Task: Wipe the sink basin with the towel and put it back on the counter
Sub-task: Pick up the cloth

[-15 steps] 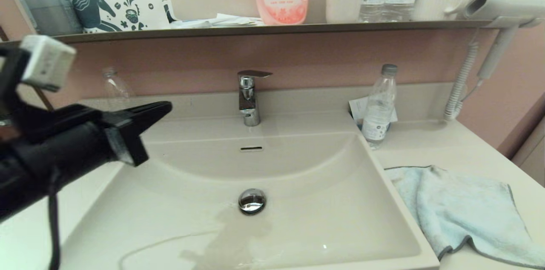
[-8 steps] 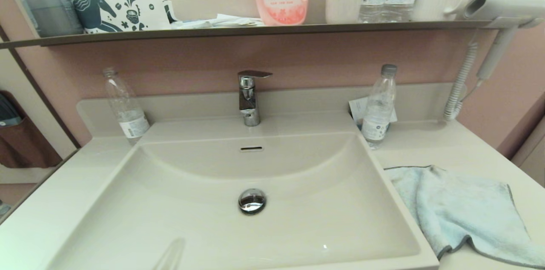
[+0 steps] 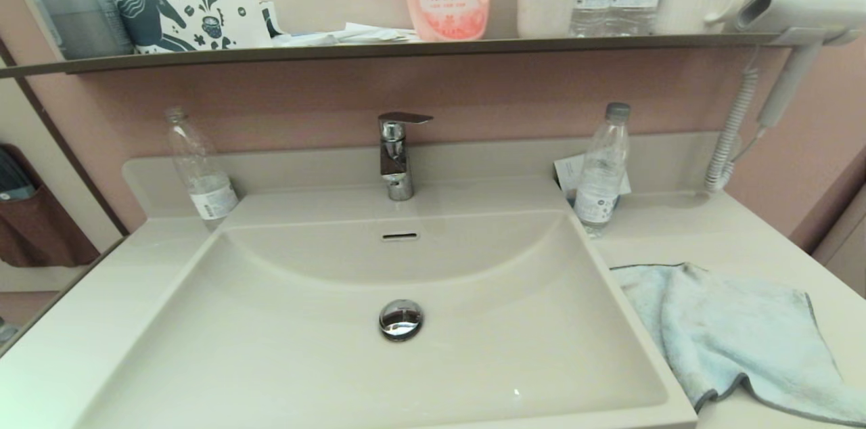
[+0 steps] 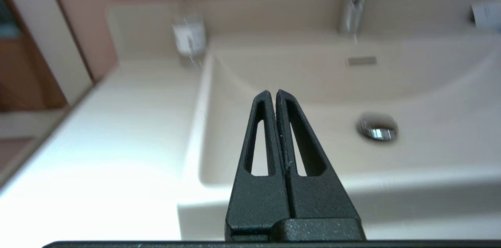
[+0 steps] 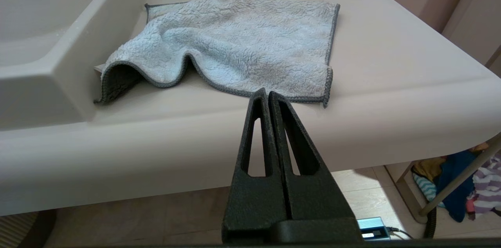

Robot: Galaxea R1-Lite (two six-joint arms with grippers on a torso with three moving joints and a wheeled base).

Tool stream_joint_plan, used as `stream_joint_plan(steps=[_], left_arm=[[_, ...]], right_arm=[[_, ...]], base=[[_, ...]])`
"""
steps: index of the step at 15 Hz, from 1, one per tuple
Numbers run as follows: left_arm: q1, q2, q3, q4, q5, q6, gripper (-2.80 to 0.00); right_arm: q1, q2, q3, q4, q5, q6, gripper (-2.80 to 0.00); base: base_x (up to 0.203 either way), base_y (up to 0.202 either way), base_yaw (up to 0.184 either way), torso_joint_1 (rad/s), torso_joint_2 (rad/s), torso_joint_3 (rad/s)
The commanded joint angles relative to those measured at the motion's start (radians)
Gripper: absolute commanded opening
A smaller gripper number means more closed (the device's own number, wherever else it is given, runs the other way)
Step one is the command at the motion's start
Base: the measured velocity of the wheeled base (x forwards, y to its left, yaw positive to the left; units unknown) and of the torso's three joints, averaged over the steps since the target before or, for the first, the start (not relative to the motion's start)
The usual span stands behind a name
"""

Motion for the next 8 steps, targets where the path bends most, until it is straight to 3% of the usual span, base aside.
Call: stream_joint_plan(steps=[1,4,8], left_arm=[[0.000,-0.072,0.049,0.015,-0.009,0.001,-2.80],[0.000,-0.072,0.155,0.015,-0.042,0.007,-2.80],[0.000,-0.072,0.164,0.013,-0.046,0.006,-2.80]], right_arm=[[0.000,0.000,0.000,0.000,0.000,0.001,-2.80],[0.000,0.000,0.000,0.000,0.000,0.001,-2.80],[0.000,0.000,0.000,0.000,0.000,0.001,-2.80]], base=[[0.000,0.000,0.000,0.000,0.00,0.000],[0.000,0.000,0.000,0.000,0.00,0.000],[0.000,0.000,0.000,0.000,0.00,0.000]])
